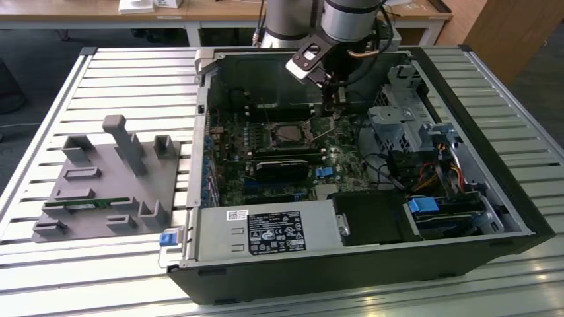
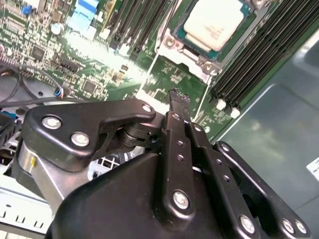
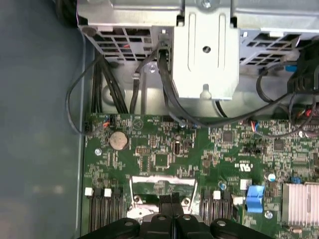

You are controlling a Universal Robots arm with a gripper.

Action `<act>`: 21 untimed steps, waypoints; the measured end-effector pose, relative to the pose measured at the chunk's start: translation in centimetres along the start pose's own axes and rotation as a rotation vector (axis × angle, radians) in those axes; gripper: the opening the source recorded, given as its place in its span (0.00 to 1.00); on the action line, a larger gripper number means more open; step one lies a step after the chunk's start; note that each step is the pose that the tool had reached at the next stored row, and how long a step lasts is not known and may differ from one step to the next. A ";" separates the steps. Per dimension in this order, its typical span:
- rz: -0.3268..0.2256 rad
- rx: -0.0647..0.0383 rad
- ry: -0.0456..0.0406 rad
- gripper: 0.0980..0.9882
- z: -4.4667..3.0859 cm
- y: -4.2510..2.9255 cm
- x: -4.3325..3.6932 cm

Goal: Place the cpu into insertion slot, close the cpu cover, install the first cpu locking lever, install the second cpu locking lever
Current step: 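Close the cpu cover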

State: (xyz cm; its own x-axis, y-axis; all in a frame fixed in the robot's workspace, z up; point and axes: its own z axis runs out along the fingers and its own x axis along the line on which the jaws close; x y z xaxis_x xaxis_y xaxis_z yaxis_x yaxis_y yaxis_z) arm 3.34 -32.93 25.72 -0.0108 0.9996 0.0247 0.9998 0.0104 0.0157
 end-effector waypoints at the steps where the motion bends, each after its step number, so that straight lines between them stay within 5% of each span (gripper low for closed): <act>1: 0.000 0.001 0.0000 0.01 0.02 0.18 0.03; 21: 0.000 0.003 -0.0023 0.01 0.42 2.48 0.85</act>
State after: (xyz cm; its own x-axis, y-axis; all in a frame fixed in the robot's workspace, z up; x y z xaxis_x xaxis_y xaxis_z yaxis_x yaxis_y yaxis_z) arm 5.82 -32.04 25.35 -0.0106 0.9997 0.0224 0.9999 0.0104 0.0124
